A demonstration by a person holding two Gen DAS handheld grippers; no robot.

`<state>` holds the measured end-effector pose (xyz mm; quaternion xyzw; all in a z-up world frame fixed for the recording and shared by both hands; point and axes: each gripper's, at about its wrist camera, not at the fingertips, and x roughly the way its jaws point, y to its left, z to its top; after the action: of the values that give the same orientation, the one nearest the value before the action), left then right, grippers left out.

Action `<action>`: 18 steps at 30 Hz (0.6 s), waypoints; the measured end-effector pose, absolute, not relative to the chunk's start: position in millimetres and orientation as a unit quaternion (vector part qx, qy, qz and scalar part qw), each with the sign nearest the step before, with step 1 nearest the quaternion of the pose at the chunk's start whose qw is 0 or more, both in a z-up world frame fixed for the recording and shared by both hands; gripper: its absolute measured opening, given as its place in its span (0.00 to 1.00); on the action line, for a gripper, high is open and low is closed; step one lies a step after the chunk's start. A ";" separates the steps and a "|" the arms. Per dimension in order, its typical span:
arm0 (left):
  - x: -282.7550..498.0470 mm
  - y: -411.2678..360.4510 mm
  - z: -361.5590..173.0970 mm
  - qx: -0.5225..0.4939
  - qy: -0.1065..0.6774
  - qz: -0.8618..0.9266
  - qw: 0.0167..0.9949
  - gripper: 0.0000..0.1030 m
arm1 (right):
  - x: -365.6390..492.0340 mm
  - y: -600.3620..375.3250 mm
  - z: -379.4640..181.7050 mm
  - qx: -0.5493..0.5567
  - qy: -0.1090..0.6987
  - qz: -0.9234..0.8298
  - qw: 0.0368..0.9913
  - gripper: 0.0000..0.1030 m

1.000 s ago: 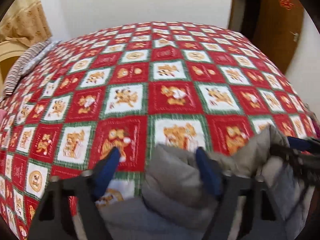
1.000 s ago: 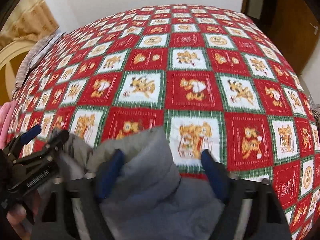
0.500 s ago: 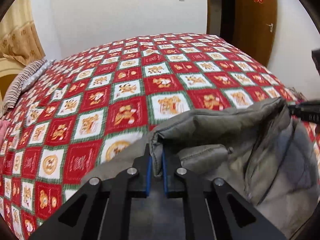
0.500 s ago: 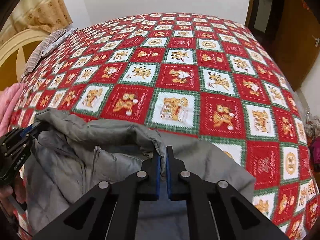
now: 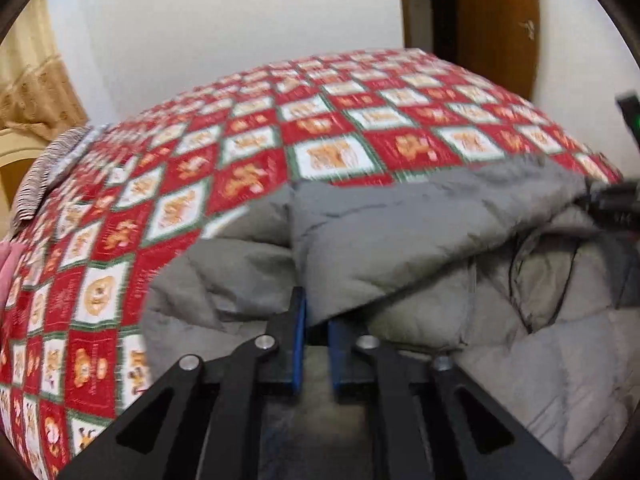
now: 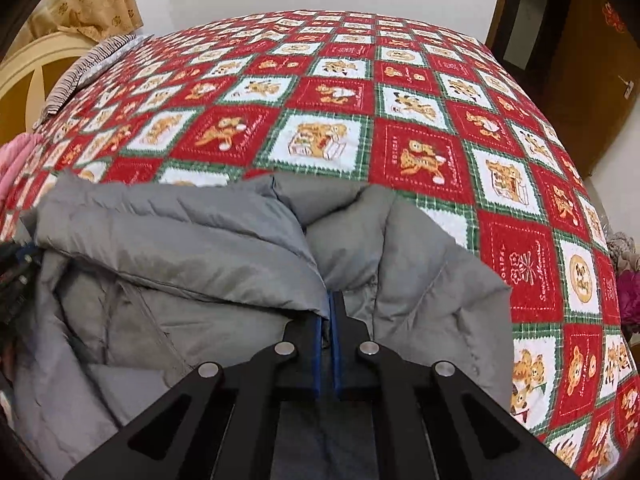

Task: Fold large clothes
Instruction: 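Grasp the jacket hem with both grippers and fold it toward the collar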

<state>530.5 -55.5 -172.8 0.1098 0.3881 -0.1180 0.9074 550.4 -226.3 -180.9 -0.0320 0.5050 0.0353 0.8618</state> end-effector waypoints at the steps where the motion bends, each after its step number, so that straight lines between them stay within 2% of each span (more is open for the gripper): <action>1: 526.7 -52.2 -164.3 0.101 0.381 -0.116 0.912 0.28 | 549.9 -226.5 -182.6 -0.033 0.503 0.034 0.863 0.02; 3: 520.9 -48.1 -151.3 0.097 0.362 -0.107 0.921 0.61 | 549.2 -225.8 -183.0 -0.040 0.496 0.031 0.867 0.02; 5: 515.7 -43.2 -137.5 0.092 0.337 -0.093 0.933 0.69 | 547.4 -224.4 -184.6 -0.048 0.490 0.029 0.870 0.02; 9: 523.2 -35.8 -119.6 0.062 0.312 -0.058 0.946 0.75 | 545.4 -227.3 -188.4 -0.039 0.480 0.029 0.876 0.02; 14: 538.6 -58.7 -105.4 0.027 0.300 -0.054 0.952 0.76 | 544.3 -224.0 -193.4 -0.045 0.475 0.024 0.878 0.02; 18: 555.9 -102.8 -133.5 0.105 0.329 -0.042 0.938 0.83 | 543.2 -222.0 -193.7 -0.053 0.471 0.025 0.880 0.03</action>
<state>555.9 -102.8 -133.5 0.1049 0.3288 -0.0417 0.9376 543.2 -222.0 -193.7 -0.0528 0.4708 0.0252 0.8803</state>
